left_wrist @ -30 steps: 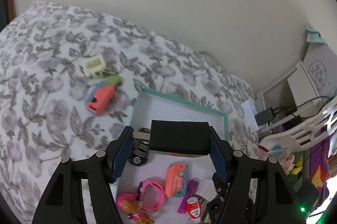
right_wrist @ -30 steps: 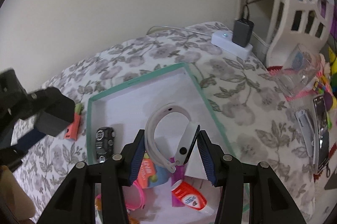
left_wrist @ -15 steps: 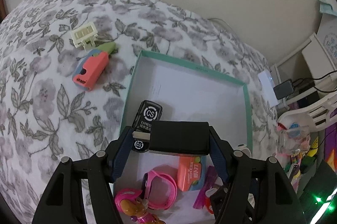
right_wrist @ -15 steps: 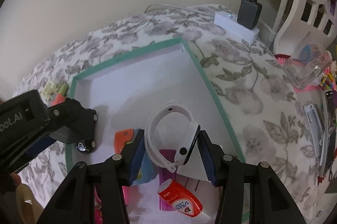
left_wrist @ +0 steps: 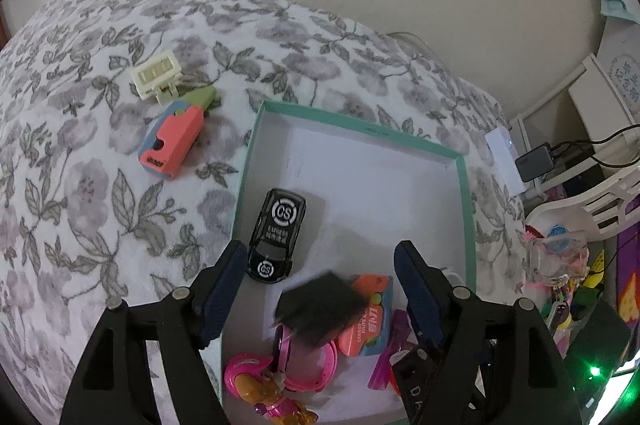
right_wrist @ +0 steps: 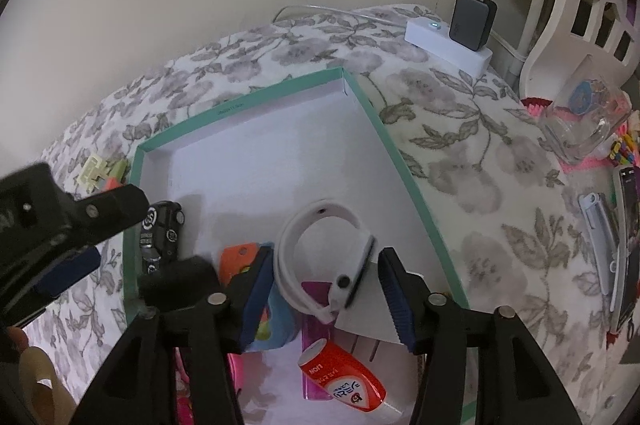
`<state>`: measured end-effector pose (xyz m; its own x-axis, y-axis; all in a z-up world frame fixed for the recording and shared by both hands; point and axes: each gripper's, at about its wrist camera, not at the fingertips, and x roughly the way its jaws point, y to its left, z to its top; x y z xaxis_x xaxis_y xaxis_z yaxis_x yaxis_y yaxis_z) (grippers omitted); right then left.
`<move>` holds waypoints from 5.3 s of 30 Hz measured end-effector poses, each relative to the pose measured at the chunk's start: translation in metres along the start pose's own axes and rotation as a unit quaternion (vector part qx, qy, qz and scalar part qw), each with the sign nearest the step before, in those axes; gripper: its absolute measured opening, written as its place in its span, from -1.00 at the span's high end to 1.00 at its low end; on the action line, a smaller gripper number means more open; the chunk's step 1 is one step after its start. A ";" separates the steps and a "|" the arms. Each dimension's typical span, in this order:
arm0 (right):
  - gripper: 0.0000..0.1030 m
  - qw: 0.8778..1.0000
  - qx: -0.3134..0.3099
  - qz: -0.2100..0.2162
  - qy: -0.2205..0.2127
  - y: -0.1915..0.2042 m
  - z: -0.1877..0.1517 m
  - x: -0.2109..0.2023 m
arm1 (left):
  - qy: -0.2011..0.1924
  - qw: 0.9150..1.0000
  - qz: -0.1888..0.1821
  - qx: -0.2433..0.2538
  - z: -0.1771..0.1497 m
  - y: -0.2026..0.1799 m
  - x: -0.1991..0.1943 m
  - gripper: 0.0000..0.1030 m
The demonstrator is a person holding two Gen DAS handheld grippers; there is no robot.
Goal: Organize rigid objects
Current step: 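Open left tool to drop the charger while right tool releases the watch, then move both tools back toward the white clip and pink-blue folding toy, then grasp the pink-blue folding toy with right tool while left tool grasps the white clip, then carry the white clip and folding toy over the white tray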
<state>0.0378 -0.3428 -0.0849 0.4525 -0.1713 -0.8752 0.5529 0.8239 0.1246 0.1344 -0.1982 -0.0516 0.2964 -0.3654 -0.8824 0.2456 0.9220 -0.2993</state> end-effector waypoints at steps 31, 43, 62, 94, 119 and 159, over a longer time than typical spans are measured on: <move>-1.00 0.996 -0.071 0.032 -0.032 0.041 -0.006 -0.009 | 0.009 0.957 0.243 -0.159 0.011 0.138 -0.011 -0.92; -1.00 0.986 -0.133 0.085 -0.054 0.096 -0.009 -0.025 | -0.025 0.950 0.243 -0.193 0.019 0.179 -0.035 -0.94; -1.00 0.974 -0.186 0.123 -0.046 0.178 0.002 -0.003 | -0.052 0.976 0.168 -0.131 0.046 0.211 -0.024 -0.95; -0.05 0.975 -0.193 0.106 0.036 0.249 0.031 0.092 | -0.111 0.988 0.102 0.018 0.101 0.202 0.009 -0.95; 0.10 0.977 -0.191 0.092 0.032 0.245 0.029 0.092 | -0.108 0.989 0.095 0.046 0.103 0.182 0.031 -0.95; 0.11 0.977 -0.150 0.131 0.079 0.213 0.013 0.075 | -0.099 0.984 0.122 0.083 0.080 0.158 0.039 -0.12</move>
<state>0.1986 -0.1869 -0.1175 0.4237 0.1325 -0.8960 0.1921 0.9536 0.2319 0.2589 -0.0767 -0.1045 0.5357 -0.1687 -0.8274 0.2877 0.9577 -0.0091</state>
